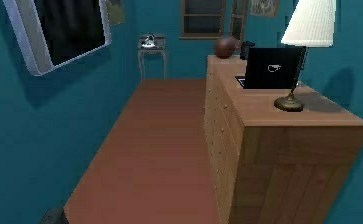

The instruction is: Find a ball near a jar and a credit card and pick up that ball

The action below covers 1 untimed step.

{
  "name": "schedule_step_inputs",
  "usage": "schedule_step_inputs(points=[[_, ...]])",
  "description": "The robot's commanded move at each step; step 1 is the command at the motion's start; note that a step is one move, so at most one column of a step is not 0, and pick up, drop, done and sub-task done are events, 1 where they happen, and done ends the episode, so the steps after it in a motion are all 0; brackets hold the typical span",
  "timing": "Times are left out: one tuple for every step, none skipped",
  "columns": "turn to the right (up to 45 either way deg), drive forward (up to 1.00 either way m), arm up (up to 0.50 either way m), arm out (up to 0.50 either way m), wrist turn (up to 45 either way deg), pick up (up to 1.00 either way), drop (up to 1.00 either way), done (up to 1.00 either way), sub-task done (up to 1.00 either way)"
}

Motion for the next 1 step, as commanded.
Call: schedule_step_inputs(points=[[-3.0,0.00,0.00,0.00,0.0,0.00,0.00,0.00,0.00]])
